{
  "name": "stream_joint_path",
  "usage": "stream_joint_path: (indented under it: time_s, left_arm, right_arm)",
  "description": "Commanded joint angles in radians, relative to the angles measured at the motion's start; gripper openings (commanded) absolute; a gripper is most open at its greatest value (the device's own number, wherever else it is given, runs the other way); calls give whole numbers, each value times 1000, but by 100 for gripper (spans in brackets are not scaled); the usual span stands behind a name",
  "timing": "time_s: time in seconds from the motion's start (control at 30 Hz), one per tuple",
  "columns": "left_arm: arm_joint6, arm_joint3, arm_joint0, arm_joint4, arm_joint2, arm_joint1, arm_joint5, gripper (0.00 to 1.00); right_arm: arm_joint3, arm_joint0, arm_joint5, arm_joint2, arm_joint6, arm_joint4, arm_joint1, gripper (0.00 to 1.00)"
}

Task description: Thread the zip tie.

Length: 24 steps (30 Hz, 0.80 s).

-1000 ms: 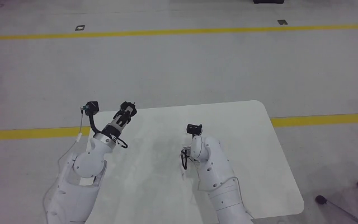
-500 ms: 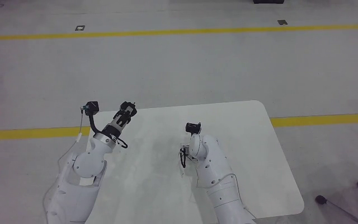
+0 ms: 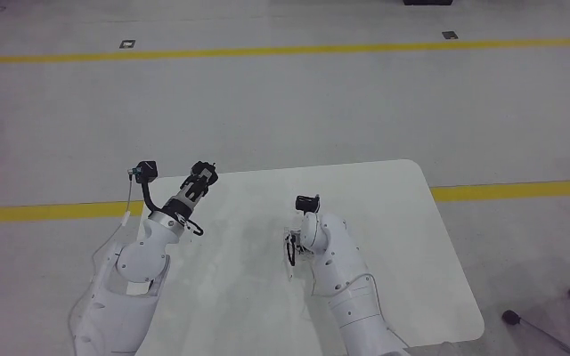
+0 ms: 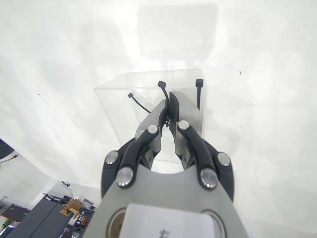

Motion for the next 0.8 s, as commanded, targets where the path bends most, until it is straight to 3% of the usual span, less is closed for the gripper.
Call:
stream_joint_path:
  time_s: [0.0, 0.2, 0.77]
  left_arm:
    - [0, 0, 0, 0, 0, 0, 0, 0]
    - [0, 0, 0, 0, 0, 0, 0, 0]
    - [0, 0, 0, 0, 0, 0, 0, 0]
  right_arm:
    - [-4, -3, 0, -2, 0, 0, 1, 0]
    - [-40, -22, 0, -9, 7, 3, 7, 0]
    - [-291, -141, 0, -17, 29, 56, 39, 0]
